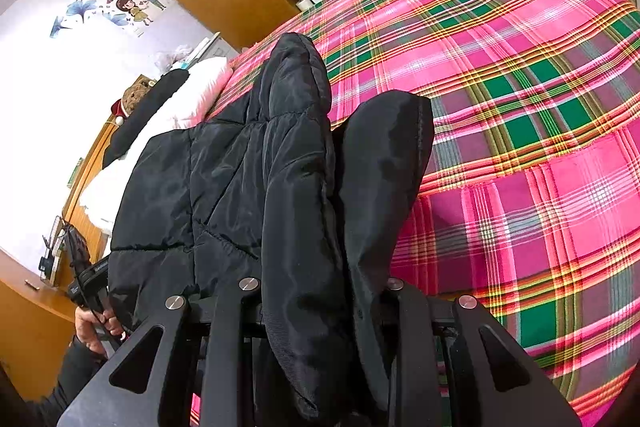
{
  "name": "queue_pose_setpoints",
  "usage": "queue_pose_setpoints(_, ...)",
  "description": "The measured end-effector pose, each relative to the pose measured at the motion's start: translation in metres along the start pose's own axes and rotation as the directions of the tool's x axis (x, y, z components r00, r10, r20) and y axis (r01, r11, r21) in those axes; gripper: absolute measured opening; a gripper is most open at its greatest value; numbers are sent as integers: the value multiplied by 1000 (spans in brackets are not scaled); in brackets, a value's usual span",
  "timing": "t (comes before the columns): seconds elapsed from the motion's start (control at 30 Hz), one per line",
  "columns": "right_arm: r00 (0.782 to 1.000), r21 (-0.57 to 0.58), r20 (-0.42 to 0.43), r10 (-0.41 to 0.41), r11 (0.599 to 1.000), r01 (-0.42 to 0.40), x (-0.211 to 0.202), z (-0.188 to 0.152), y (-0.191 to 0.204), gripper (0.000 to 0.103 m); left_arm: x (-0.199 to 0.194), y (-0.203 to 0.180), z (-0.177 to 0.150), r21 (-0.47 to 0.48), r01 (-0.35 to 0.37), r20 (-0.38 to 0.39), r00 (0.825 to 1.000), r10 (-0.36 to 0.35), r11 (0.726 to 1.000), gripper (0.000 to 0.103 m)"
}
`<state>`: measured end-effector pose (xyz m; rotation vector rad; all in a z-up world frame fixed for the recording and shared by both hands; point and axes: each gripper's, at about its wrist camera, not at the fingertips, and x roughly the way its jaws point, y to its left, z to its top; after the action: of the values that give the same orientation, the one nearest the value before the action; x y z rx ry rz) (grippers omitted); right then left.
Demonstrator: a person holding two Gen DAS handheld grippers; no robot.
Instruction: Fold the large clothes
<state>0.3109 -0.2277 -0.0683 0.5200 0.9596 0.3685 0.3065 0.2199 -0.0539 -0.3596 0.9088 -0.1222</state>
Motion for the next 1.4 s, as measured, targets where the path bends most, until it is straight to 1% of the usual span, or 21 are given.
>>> queue_pose_setpoints(0.13,1000,-5,-1,13,1000,-13,6,0,8,26,-10,9,7,-3,-9,20,1000,9,1000,28)
queue_pose_setpoints(0.27,999,-7,-3,43,999,-43,20,-1,26,26,-22,27,16,-19,-20,50,999,21,1000,28)
queue_pose_setpoints(0.47,996,-29,-35,78,996,-79,55,-3,56,26,-32,72,26,-55,-58,80,995,62,997,28)
queue_pose_setpoints(0.6,994,-44,-75,80,996,-84,87,-10,67,26,-24,107,23,-84,-72,70,994,78,994,29)
queue_pose_setpoints(0.7,990,-45,-129,55,997,-61,119,-24,64,28,-4,136,11,-106,-84,38,995,88,991,29)
queue_pose_setpoints(0.77,988,-41,-151,17,999,-24,134,-34,56,30,15,156,-2,-135,-98,4,995,100,986,30)
queue_pose_setpoints(0.8,988,-30,-156,9,999,-14,139,-38,50,32,24,165,-9,-156,-99,-8,995,99,983,32)
queue_pose_setpoints(0.83,988,-8,-157,10,1000,-12,143,-41,42,38,32,173,-15,-176,-97,-11,995,97,980,34)
queue_pose_setpoints(0.87,987,12,-160,12,1000,-10,145,-43,35,42,38,180,-21,-198,-95,-6,995,96,976,37)
queue_pose_setpoints(0.9,986,23,-164,10,1000,-6,147,-45,30,50,39,183,-24,-216,-91,1,996,94,972,42)
queue_pose_setpoints(0.93,986,24,-166,3,1000,2,147,-45,29,57,40,185,-26,-226,-92,10,995,96,970,45)
queue_pose_setpoints(0.97,986,22,-167,-9,1000,13,146,-45,28,60,39,185,-27,-227,-100,16,994,107,969,51)
queue_pose_setpoints(1.0,985,18,-169,-18,1000,22,144,-43,29,63,38,184,-27,-225,-115,17,992,121,968,54)
queue_pose_setpoints(1.1,984,-21,-171,-56,998,53,128,-39,38,64,24,183,-22,-213,-135,11,990,140,968,55)
queue_pose_setpoints(1.17,985,-56,-152,-84,996,76,114,-37,46,64,8,180,-20,-194,-156,31,986,165,968,55)
queue_pose_setpoints(1.23,987,-92,-117,-114,990,103,99,-35,52,64,-12,180,-18,-181,-176,73,979,192,968,55)
queue_pose_setpoints(1.33,982,-132,-19,-186,974,182,73,-31,64,64,-36,173,-12,-185,-213,126,963,238,959,55)
queue_pose_setpoints(1.4,976,-141,50,-214,965,219,60,-28,74,64,-44,157,-9,-149,-210,157,960,233,966,55)
